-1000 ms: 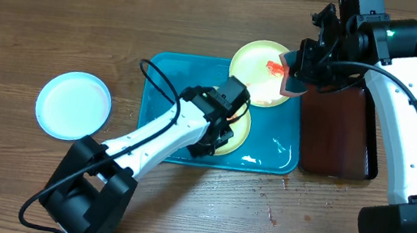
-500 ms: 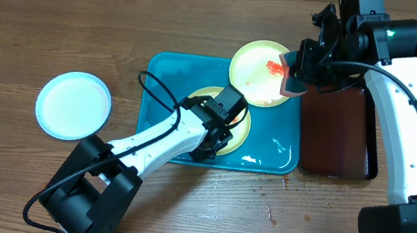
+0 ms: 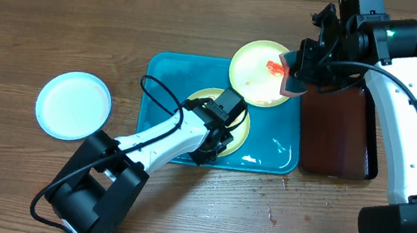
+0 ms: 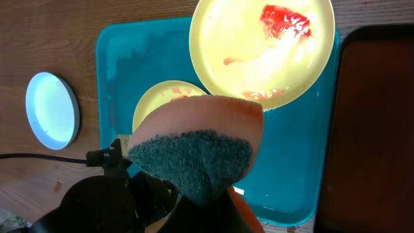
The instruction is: Clean dirty plates on tray and stack at the side
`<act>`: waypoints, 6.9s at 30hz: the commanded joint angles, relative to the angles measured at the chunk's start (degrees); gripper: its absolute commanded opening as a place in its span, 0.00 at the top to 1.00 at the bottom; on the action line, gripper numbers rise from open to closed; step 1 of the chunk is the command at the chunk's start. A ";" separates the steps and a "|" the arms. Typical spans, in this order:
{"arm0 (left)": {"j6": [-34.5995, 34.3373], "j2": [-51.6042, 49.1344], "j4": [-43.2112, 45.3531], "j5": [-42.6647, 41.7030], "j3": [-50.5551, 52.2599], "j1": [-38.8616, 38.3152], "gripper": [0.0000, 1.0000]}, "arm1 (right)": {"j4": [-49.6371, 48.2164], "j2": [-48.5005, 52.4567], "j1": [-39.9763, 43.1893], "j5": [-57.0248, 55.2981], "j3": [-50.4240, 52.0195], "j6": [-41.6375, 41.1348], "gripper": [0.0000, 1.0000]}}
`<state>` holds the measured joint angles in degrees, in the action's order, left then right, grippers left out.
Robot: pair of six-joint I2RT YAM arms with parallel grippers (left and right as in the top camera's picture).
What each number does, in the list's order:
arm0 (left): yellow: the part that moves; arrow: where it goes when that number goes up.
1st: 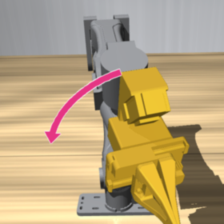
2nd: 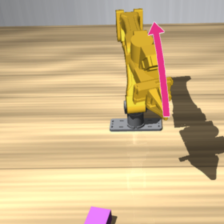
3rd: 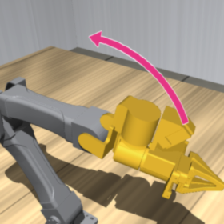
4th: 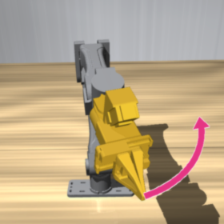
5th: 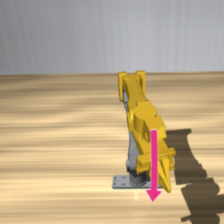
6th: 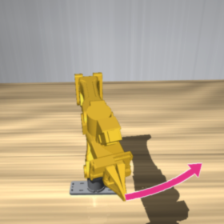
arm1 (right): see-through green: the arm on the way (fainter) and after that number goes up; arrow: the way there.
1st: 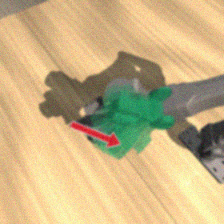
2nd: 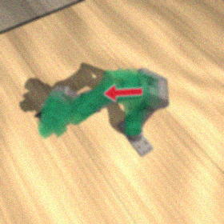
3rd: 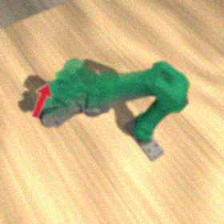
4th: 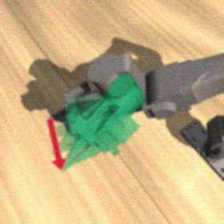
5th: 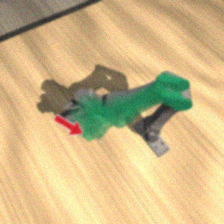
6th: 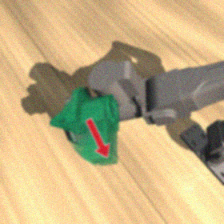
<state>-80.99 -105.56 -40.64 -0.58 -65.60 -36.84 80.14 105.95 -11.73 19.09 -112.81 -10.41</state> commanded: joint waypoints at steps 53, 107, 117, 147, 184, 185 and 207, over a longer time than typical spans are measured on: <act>-13.60 -0.09 -13.66 -6.21 -5.44 1.44 0.67 | 0.22 -0.50 -0.15 0.02 -0.48 1.51 0.96; 33.51 -5.60 -13.07 -5.09 -6.54 18.84 0.96 | 0.72 -0.50 -0.48 0.04 -0.39 1.49 0.96; 71.01 -5.60 -9.18 2.69 -6.54 21.90 0.96 | -4.44 -0.35 -4.83 0.00 3.04 -3.21 0.96; 56.92 -5.60 -9.46 -10.49 -6.54 25.64 0.96 | -31.58 7.37 -17.33 -9.05 23.52 -21.35 0.96; 56.30 -5.60 -9.33 -9.79 -6.54 28.57 0.96 | -33.29 18.36 -22.75 -3.34 23.52 -21.75 0.96; 56.30 -5.60 -9.20 -9.79 -6.54 28.57 0.96 | -33.66 18.36 -23.12 -1.99 23.52 -20.96 0.96; 57.31 -5.60 -8.17 -9.09 -6.54 30.84 0.96 | -26.01 18.36 -19.34 -2.75 21.20 -13.09 0.96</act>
<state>-24.03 -110.45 -48.82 -11.22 -71.61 -7.27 53.54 123.66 -33.89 21.71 -90.06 -25.58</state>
